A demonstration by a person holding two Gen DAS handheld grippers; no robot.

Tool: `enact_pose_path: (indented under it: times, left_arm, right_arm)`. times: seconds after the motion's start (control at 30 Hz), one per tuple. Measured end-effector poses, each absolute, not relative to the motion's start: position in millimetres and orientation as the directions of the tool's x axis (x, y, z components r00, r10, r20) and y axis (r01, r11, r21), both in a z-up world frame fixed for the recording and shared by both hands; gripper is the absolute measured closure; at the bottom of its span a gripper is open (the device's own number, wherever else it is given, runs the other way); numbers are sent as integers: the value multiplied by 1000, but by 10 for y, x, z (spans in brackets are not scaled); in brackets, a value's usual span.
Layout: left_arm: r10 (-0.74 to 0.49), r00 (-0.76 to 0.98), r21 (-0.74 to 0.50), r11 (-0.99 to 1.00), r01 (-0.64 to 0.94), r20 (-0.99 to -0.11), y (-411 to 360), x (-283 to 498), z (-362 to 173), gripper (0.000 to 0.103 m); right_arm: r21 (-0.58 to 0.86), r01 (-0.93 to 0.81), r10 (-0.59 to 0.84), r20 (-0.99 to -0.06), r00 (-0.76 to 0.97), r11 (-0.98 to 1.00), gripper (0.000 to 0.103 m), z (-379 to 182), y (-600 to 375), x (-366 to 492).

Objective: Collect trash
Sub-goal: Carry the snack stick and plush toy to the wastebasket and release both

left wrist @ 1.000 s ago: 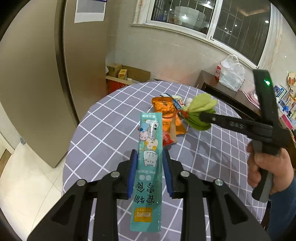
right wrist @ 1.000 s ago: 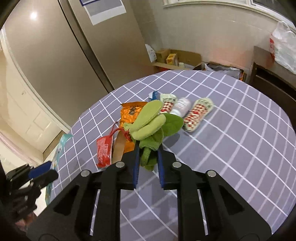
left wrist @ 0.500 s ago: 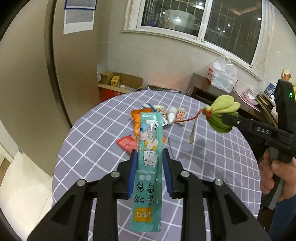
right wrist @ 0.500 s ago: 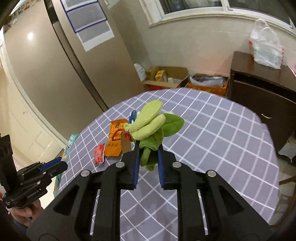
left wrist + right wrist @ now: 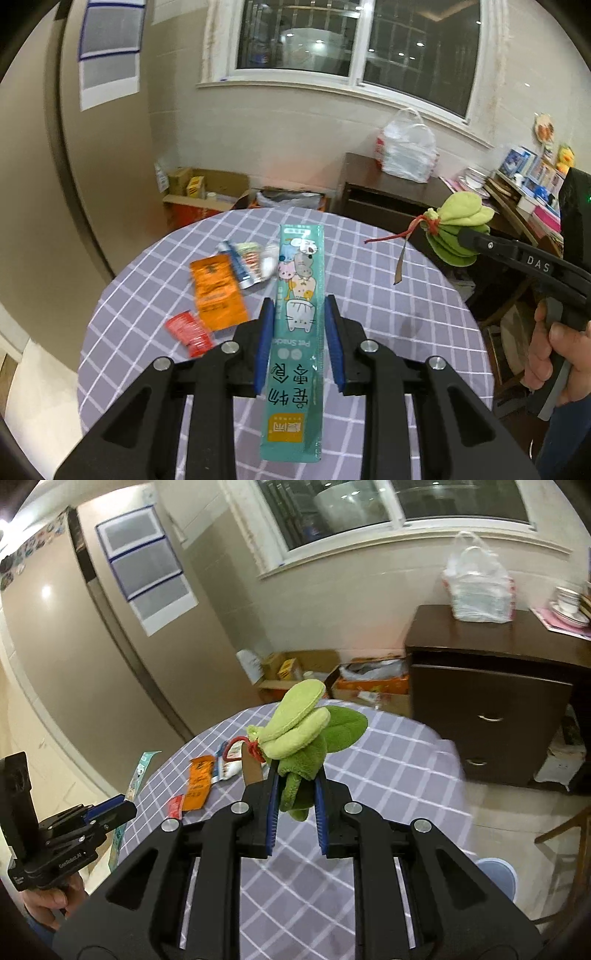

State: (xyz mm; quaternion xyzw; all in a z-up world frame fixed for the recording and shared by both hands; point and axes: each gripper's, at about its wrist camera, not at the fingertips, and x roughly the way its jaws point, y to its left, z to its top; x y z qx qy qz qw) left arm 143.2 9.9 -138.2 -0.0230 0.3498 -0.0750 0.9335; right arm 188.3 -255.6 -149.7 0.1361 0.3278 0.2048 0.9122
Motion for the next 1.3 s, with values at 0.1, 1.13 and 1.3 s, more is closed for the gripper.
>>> enact_pose_path:
  times: [0.1,1.13,1.3]
  left_arm:
    - [-188,739,-92,981,170,-647,-154,1489,-1354,77]
    - [-462,372,-141,757,638,-805,-3370,1865,-2248,77]
    - [-425,302,-136,740,659,-853,-3778,1938,-2606,77]
  right_arm:
    - [391,-243,434,-535,725,888,86,-1500,-2845,1834]
    - [427,337,91,-721,687,839,86,-2813,-5618,1107]
    - [454,376,124,-754,645,807,86,-3164,-5721,1133]
